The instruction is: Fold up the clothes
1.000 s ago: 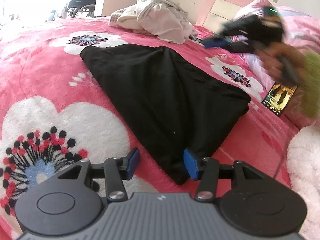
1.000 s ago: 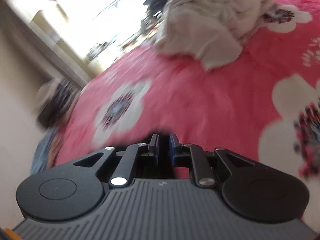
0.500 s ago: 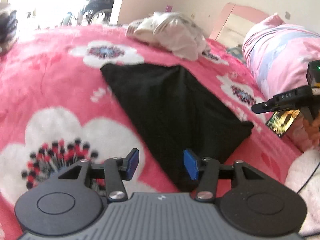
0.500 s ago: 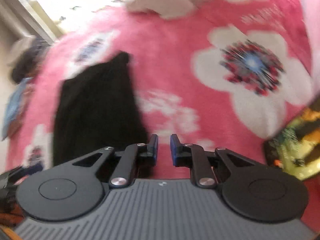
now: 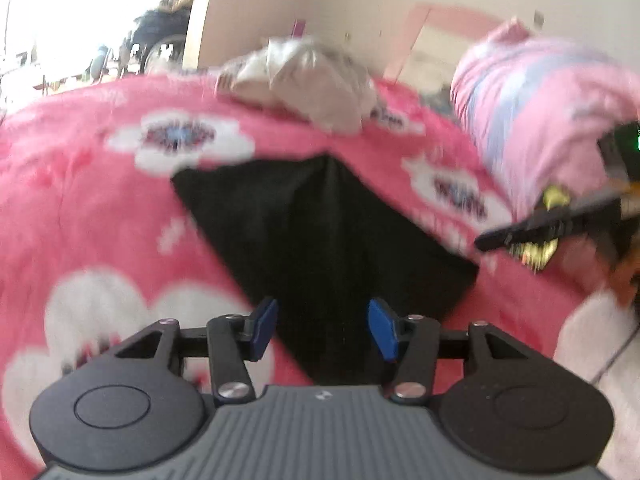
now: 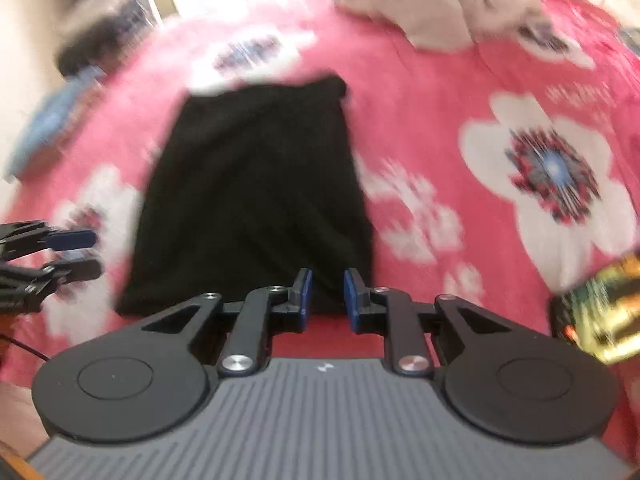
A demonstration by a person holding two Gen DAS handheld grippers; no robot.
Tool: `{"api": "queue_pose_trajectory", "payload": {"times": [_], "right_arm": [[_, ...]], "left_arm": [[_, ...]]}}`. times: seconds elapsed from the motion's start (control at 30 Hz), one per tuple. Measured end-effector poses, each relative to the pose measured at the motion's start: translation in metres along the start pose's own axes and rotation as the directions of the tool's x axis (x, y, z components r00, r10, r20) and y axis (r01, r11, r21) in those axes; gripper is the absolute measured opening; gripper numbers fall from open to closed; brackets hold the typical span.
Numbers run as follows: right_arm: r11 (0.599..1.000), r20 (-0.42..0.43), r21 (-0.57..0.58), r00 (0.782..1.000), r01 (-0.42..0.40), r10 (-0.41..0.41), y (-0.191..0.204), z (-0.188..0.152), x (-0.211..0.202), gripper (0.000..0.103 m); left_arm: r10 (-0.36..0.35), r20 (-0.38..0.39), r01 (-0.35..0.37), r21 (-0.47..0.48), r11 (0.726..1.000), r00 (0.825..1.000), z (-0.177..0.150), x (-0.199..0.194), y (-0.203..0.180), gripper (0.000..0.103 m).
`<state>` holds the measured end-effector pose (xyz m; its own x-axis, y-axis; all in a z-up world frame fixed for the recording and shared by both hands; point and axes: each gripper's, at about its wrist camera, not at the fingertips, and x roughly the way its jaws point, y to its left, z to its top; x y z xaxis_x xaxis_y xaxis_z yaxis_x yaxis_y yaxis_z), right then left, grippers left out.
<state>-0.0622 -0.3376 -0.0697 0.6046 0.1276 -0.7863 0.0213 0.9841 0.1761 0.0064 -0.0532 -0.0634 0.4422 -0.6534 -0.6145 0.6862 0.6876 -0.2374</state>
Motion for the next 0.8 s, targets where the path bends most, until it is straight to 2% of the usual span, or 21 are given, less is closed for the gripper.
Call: {"api": "queue_pose_trajectory", "payload": {"times": [0.1, 0.2, 0.27, 0.37, 0.4, 0.43, 0.47, 0.5, 0.53, 0.67, 0.77, 0.8], "right_arm": [[0.999, 0.032, -0.025, 0.999, -0.035, 0.036, 0.014, 0.01, 0.026, 0.017], [0.996, -0.014, 0.043, 0.997, -0.077, 0.077, 0.005, 0.003, 0.063, 0.017], [0.992, -0.01, 0.066, 0.994, -0.109, 0.11, -0.004, -0.008, 0.07, 0.017], [0.982, 0.004, 0.13, 0.991, -0.134, 0.135, -0.022, -0.013, 0.063, 0.017], [0.976, 0.009, 0.157, 0.989, -0.149, 0.15, -0.029, -0.016, 0.063, 0.016], [0.969, 0.016, 0.184, 0.986, -0.164, 0.164, -0.036, -0.019, 0.064, 0.016], [0.961, 0.02, 0.208, 0.983, -0.18, 0.18, -0.041, -0.02, 0.066, 0.016], [0.953, 0.023, 0.232, 0.98, -0.197, 0.197, -0.045, -0.02, 0.069, 0.016], [0.947, 0.026, 0.242, 0.978, -0.209, 0.209, -0.047, -0.02, 0.071, 0.016], [0.942, 0.035, 0.239, 0.972, -0.236, 0.234, -0.049, -0.022, 0.073, 0.016], [0.93, 0.041, 0.259, 0.965, -0.261, 0.26, -0.054, -0.021, 0.077, 0.016], [0.925, 0.044, 0.267, 0.962, -0.271, 0.269, -0.057, -0.021, 0.077, 0.016]], "left_arm": [[-0.061, -0.008, 0.061, 0.014, 0.998, 0.998, 0.025, 0.039, -0.004, 0.049], [-0.072, -0.085, 0.07, -0.023, 0.997, 0.994, 0.032, 0.092, -0.001, 0.046], [-0.001, -0.094, -0.004, -0.052, 0.999, 0.996, 0.032, 0.109, 0.017, 0.042], [0.076, -0.059, -0.086, -0.176, 0.981, 0.995, 0.041, 0.113, 0.064, 0.037], [0.106, -0.052, -0.114, -0.206, 0.972, 0.993, 0.047, 0.113, 0.076, 0.037], [0.159, -0.044, -0.164, -0.215, 0.963, 0.986, 0.054, 0.112, 0.086, 0.045], [0.202, -0.03, -0.204, -0.21, 0.956, 0.979, 0.062, 0.11, 0.091, 0.052], [0.228, -0.013, -0.226, -0.207, 0.952, 0.974, 0.07, 0.109, 0.095, 0.051], [0.222, 0.005, -0.217, -0.207, 0.954, 0.975, 0.076, 0.106, 0.095, 0.051], [0.097, 0.041, -0.092, -0.106, 0.99, 0.994, 0.094, 0.114, 0.064, 0.054], [0.078, -0.075, -0.077, 0.016, 0.997, 0.994, 0.092, 0.157, 0.038, 0.054], [0.101, -0.111, -0.096, 0.053, 0.994, 0.989, 0.089, 0.171, 0.034, 0.054]]}}
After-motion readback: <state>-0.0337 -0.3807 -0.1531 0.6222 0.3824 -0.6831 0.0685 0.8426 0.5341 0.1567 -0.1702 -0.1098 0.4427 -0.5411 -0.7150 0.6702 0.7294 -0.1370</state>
